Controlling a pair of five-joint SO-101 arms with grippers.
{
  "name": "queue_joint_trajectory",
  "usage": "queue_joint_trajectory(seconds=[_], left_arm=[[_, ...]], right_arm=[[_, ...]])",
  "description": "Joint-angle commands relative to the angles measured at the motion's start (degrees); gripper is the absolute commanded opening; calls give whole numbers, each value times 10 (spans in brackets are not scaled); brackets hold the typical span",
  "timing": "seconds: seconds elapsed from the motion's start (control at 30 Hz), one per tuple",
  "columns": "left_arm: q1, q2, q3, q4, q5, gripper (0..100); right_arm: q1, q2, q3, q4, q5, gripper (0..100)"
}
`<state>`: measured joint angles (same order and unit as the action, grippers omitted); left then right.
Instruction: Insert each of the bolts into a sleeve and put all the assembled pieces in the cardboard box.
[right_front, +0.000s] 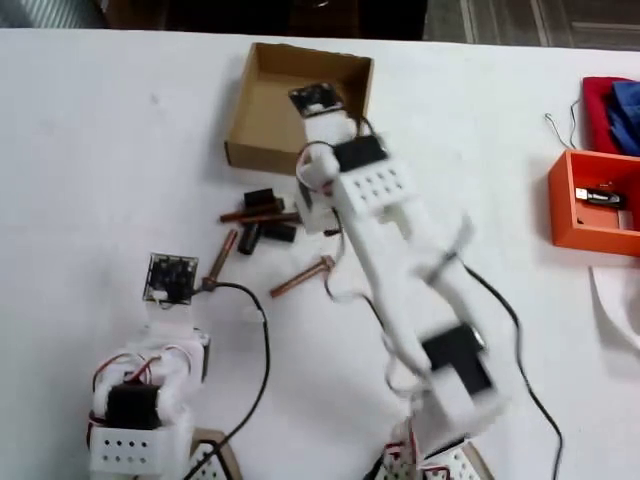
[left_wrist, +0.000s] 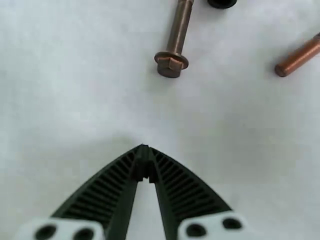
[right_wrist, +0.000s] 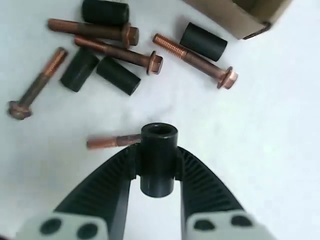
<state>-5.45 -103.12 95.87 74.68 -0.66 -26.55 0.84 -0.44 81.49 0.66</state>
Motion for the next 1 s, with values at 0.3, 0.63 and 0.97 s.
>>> queue_joint_trajectory(seconds=[0.3, 0.63, 0.97], left_arm=[[-4, -11, 12, -11, -4, 27], [-4, -11, 12, -11, -4, 27], [4, -13, 12, -55, -8, 27]], right_arm=[[28, -536, 407, -159, 101, 20], [55, -671, 573, -309, 55, 20], [55, -709, 704, -426, 11, 23]])
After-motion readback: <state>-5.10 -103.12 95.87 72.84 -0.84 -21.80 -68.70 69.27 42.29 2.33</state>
